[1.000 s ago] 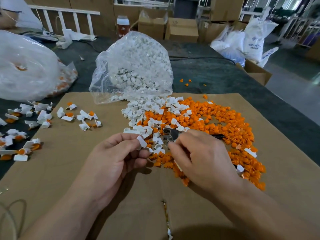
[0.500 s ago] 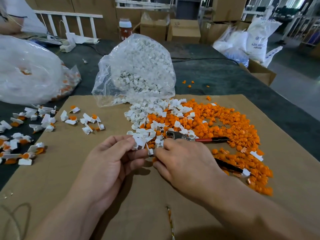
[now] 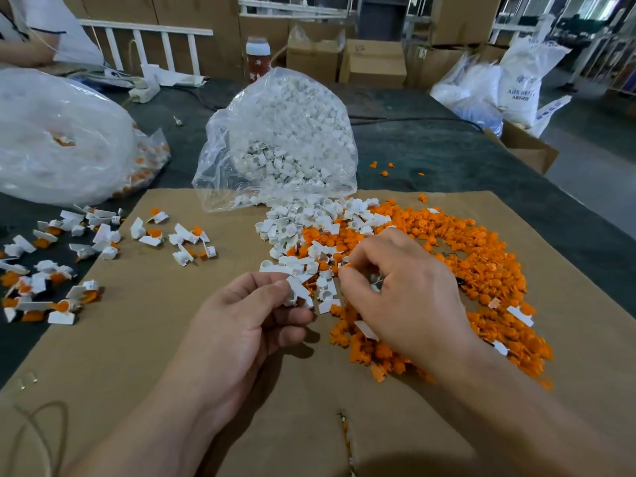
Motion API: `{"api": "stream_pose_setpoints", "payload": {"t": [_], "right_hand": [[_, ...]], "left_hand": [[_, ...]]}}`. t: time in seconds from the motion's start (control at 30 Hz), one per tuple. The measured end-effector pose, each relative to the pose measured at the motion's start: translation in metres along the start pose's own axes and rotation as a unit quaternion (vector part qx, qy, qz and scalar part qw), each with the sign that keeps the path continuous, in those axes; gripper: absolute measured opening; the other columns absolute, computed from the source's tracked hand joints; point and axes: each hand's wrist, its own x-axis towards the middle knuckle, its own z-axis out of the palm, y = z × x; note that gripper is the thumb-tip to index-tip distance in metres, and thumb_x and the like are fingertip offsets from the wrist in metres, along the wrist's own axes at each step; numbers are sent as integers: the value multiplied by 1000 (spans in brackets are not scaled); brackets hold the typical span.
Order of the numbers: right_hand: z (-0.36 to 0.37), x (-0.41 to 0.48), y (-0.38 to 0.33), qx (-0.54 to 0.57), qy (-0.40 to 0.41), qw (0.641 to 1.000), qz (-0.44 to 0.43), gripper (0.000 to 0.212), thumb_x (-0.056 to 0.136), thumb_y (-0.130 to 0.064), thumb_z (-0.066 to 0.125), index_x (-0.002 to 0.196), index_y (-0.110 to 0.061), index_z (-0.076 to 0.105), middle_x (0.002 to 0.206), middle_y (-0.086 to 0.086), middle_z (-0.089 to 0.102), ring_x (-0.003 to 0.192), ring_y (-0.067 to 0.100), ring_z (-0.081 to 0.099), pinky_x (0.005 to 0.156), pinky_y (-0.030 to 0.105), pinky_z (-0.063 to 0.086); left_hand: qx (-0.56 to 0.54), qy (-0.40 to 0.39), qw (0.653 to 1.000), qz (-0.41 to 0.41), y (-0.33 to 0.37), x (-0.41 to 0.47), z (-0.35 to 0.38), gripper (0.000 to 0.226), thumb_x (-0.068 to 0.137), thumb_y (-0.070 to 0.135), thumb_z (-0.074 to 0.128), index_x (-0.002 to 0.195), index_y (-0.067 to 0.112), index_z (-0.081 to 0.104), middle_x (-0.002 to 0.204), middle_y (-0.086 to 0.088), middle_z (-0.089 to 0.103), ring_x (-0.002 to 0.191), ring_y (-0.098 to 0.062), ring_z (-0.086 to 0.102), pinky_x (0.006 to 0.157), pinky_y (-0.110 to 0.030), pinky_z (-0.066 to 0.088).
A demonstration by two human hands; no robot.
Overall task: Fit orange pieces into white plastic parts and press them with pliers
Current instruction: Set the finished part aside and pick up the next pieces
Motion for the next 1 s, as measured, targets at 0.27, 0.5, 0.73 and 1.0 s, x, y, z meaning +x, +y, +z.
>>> {"api": "stream_pose_setpoints", "payload": {"t": [0.27, 0.5, 0.73, 1.0], "right_hand": [[-1, -4, 9, 96, -38, 994, 35, 18, 85, -35, 56, 69, -27, 57, 73, -11, 56, 73, 8, 54, 57, 19, 42], [-13, 2, 11, 359, 1, 914, 192, 14, 88, -21, 62, 75, -22, 66, 58, 1, 57, 50, 11, 50, 46, 21, 45], [-14, 0, 12, 543, -17, 780, 310, 17, 89, -12, 54, 74, -13, 60, 69, 9, 55, 50, 13, 43, 38, 24, 34], [-18, -9, 13, 661, -48, 675, 324, 18, 91, -10, 50, 93, -12, 68, 70, 7, 57, 48, 12, 43, 37, 22, 33]], "left_hand": [[-7, -6, 1000, -3, -4, -1, 2, 10, 96, 5, 57, 100, 4, 67, 69, -16, 69, 56, -18, 66, 47, -23, 54], [-8, -17, 1000, -15, -6, 0, 0, 16, 95, 1, 56, 101, 1, 71, 76, -21, 70, 63, -21, 68, 53, -23, 57], [50, -78, 996, 8, 1, -9, -2, 7, 73, 13, 75, 79, 10, 75, 74, -19, 69, 60, -23, 65, 47, -25, 53], [113, -263, 956, -70, -4, -22, -4, 16, 68, 19, 76, 78, 7, 71, 89, -28, 71, 81, -38, 71, 62, -34, 54]]}}
